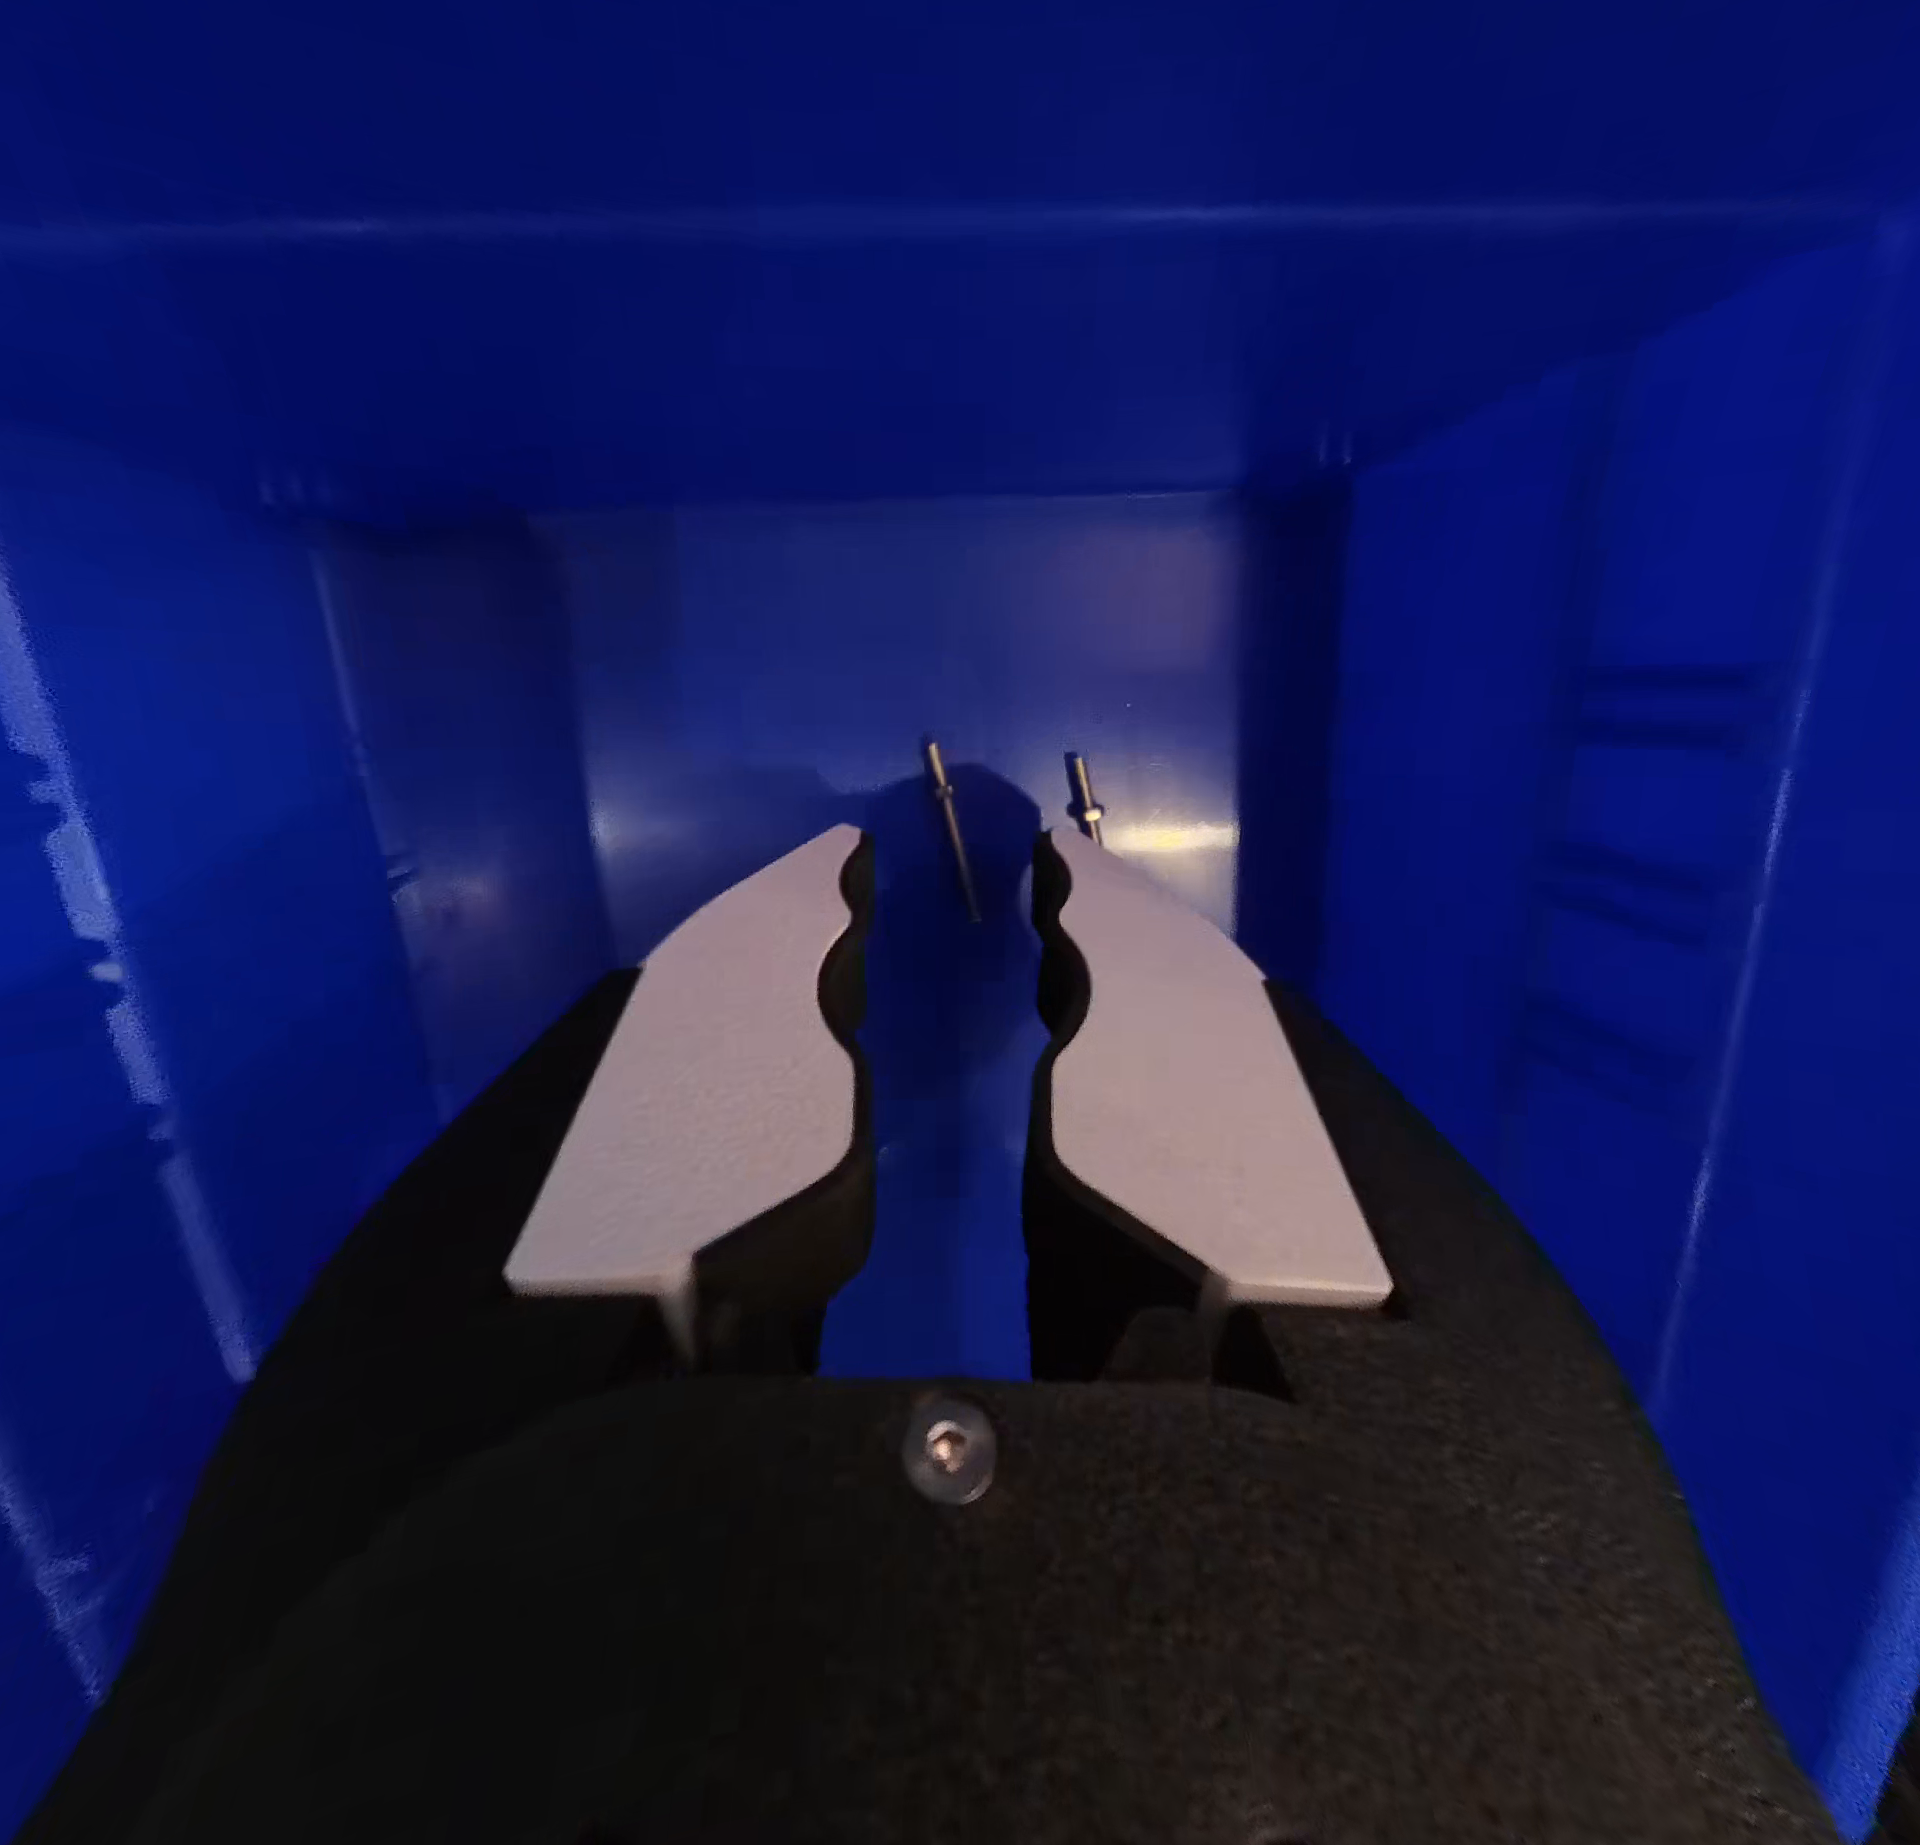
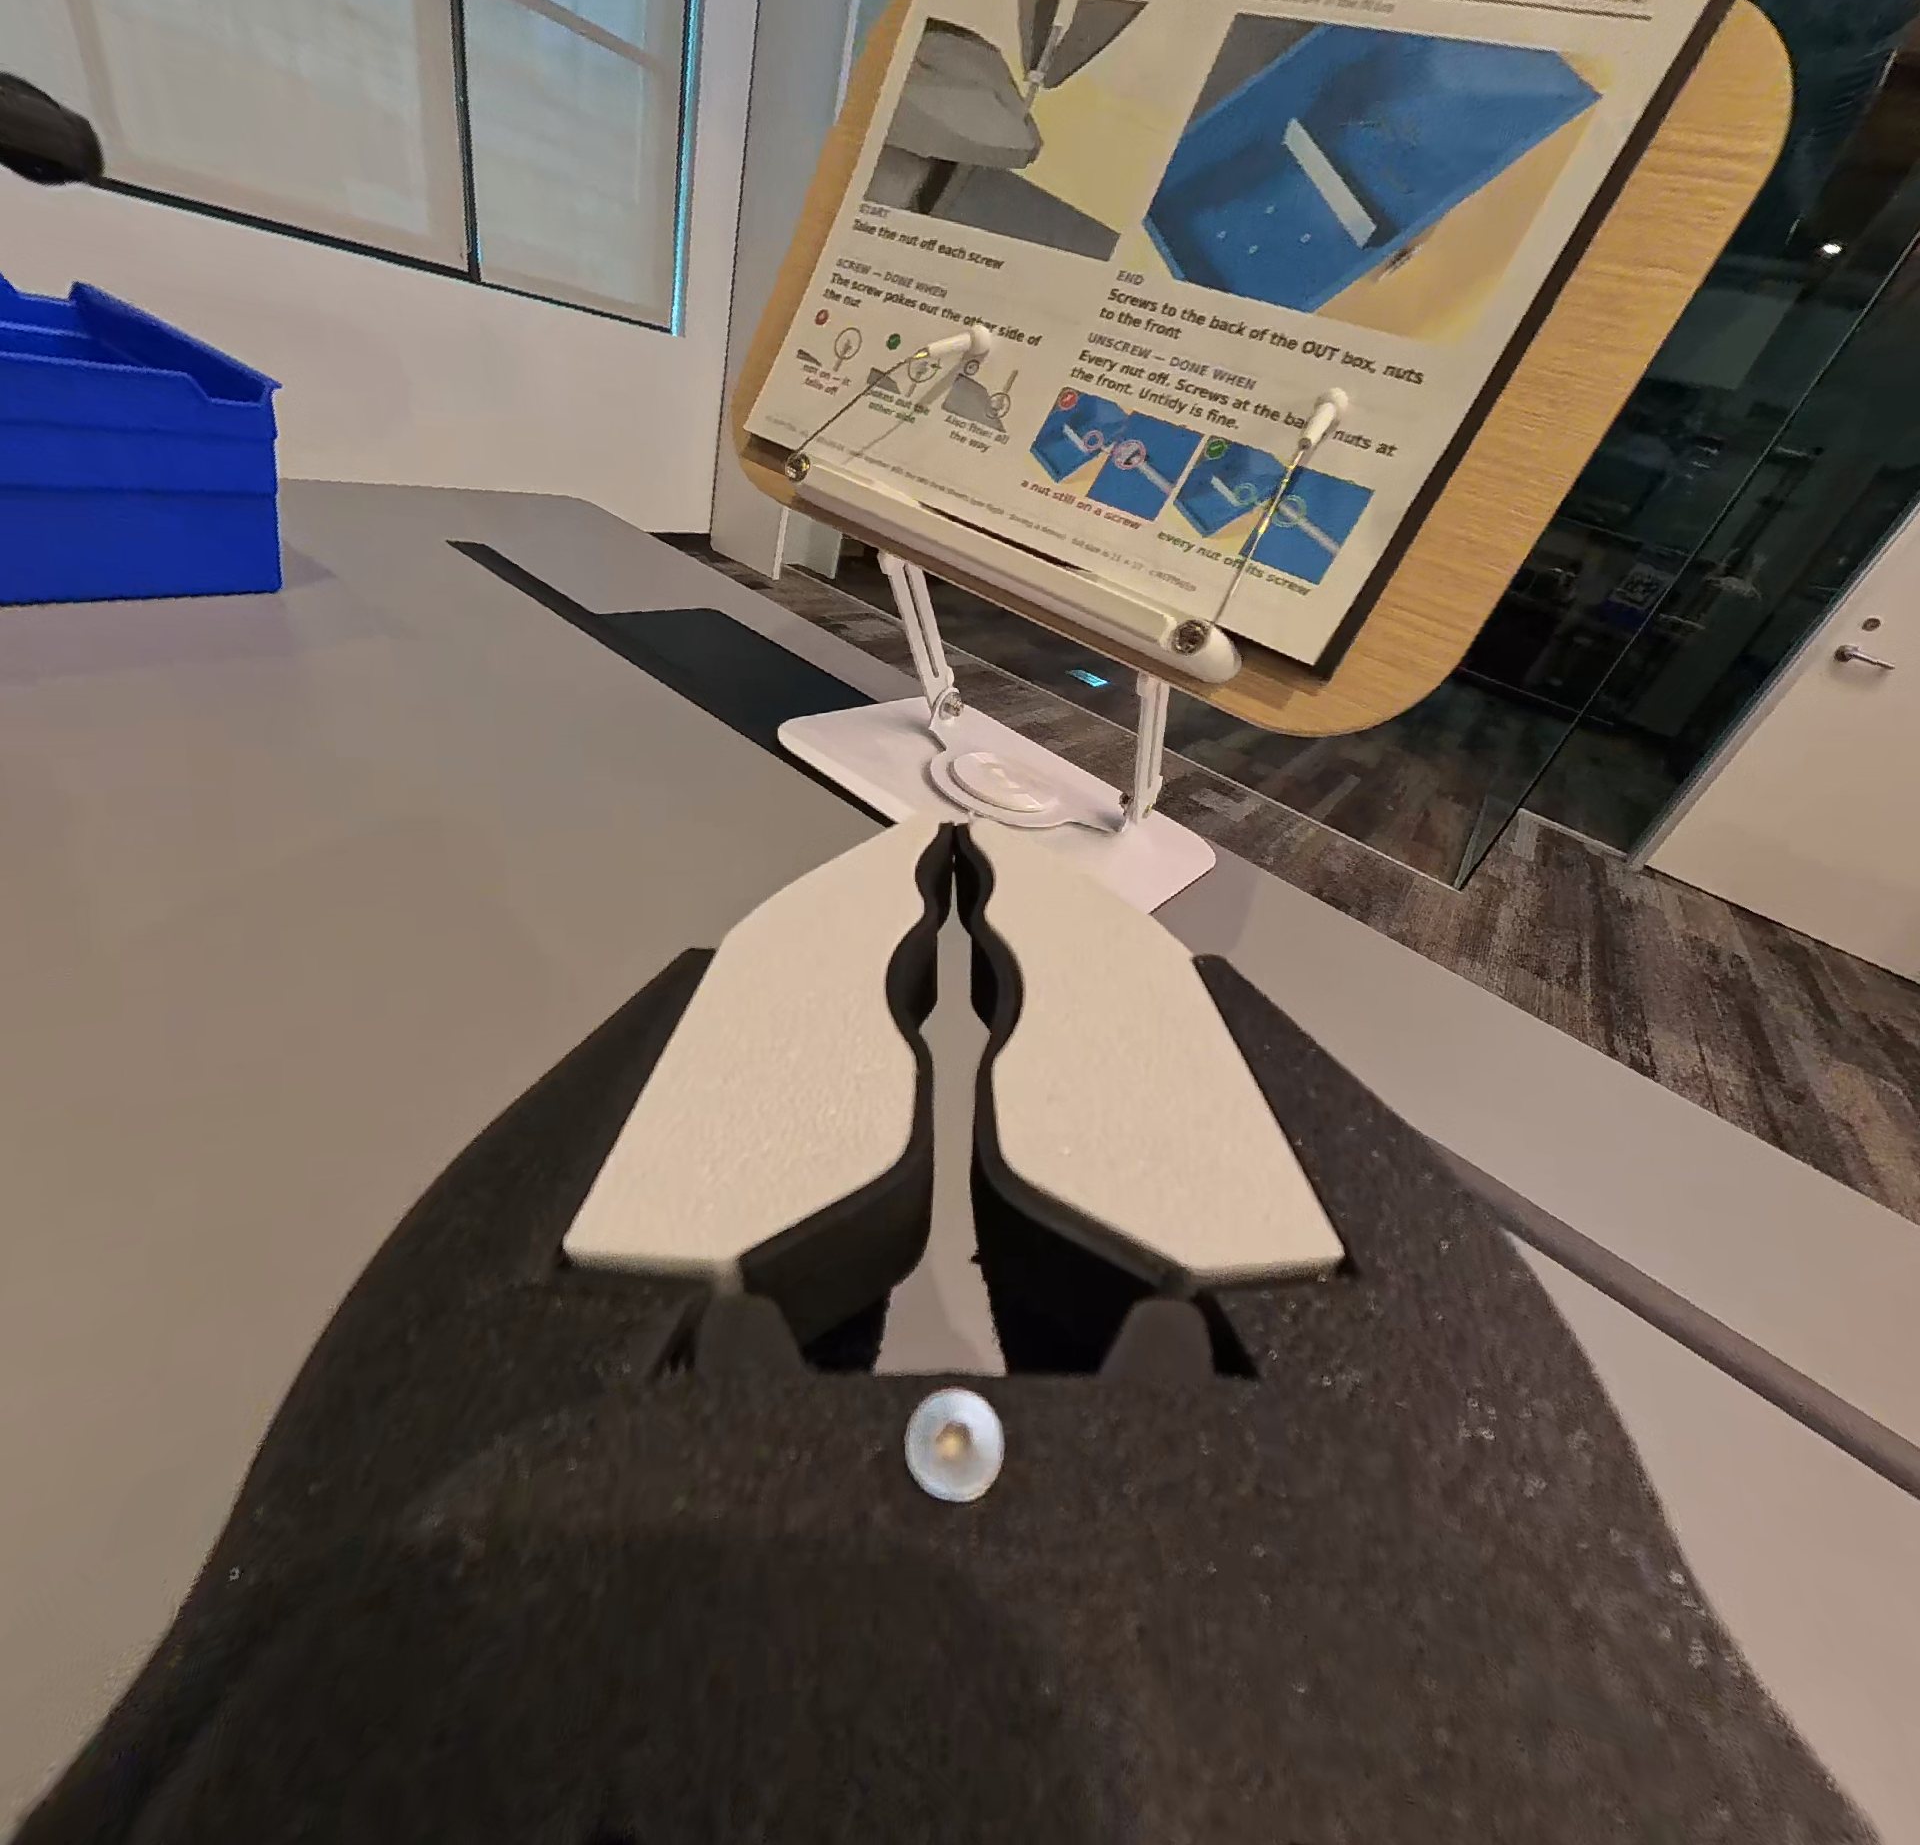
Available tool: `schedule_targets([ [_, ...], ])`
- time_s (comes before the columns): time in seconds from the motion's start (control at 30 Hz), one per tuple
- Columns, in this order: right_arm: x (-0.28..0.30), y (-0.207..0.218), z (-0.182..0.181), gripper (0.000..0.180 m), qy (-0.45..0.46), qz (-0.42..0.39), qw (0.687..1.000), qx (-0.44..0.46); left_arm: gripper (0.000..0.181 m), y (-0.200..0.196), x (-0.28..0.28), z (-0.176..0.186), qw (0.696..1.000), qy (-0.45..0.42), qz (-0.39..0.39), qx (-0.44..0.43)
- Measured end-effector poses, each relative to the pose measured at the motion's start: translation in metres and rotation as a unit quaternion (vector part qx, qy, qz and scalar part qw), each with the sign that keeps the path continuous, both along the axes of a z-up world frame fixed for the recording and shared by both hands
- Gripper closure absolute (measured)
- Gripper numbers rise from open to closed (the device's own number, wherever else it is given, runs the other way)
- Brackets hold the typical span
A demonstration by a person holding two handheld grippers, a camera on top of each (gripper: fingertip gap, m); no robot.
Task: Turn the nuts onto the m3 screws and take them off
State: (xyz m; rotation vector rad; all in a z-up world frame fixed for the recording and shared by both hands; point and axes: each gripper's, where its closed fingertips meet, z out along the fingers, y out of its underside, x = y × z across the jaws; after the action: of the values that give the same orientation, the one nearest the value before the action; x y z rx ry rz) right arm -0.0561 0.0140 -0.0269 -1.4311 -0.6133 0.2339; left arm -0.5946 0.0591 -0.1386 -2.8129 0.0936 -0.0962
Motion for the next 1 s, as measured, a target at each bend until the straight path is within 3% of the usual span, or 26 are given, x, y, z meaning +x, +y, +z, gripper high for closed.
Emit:
schedule_targets([
  [0.03,-0.001,0.000,0.000,0.180,-0.004,0.001,1.000,0.000,0.151,-0.001,0.000,-0.002,1.000,0.004,-0.001,-0.008],
  [0.3,-0.002,0.001,0.000,0.180,-0.001,0.004,1.000,-0.001,0.152,-0.005,-0.005,-0.010,0.999,0.032,0.006,-0.033],
  [0.33,-0.001,0.000,0.000,0.180,0.001,0.003,1.000,0.000,0.153,-0.006,-0.005,-0.010,0.999,0.032,0.004,-0.035],
  [0.4,0.000,0.000,0.002,0.180,0.005,0.003,1.000,0.002,0.178,-0.009,-0.007,-0.011,0.999,0.034,-0.005,-0.037],
  [0.53,0.002,0.000,0.003,0.180,0.012,0.003,1.000,0.002,0.178,-0.017,-0.016,-0.009,0.999,0.026,0.002,-0.033],
  [0.63,0.004,0.000,0.006,0.180,0.021,0.003,1.000,0.005,0.178,-0.015,-0.026,0.013,0.999,0.018,-0.007,0.029],
  [0.7,0.004,-0.001,0.009,0.180,0.032,0.006,0.999,0.007,0.178,-0.007,-0.020,0.053,0.993,0.003,-0.027,0.118],
  [0.8,0.002,-0.001,0.013,0.180,0.046,0.017,0.999,0.010,0.178,-0.009,0.030,0.135,0.960,-0.030,-0.107,0.258],
  [0.87,-0.004,-0.005,0.018,0.180,0.062,0.038,0.997,0.013,0.178,-0.027,0.099,0.180,0.924,-0.094,-0.187,0.320],
  [1.0,-0.034,-0.028,0.033,0.180,0.116,0.155,0.981,-0.003,0.178,-0.080,0.249,0.219,0.833,-0.224,-0.323,0.389],
])
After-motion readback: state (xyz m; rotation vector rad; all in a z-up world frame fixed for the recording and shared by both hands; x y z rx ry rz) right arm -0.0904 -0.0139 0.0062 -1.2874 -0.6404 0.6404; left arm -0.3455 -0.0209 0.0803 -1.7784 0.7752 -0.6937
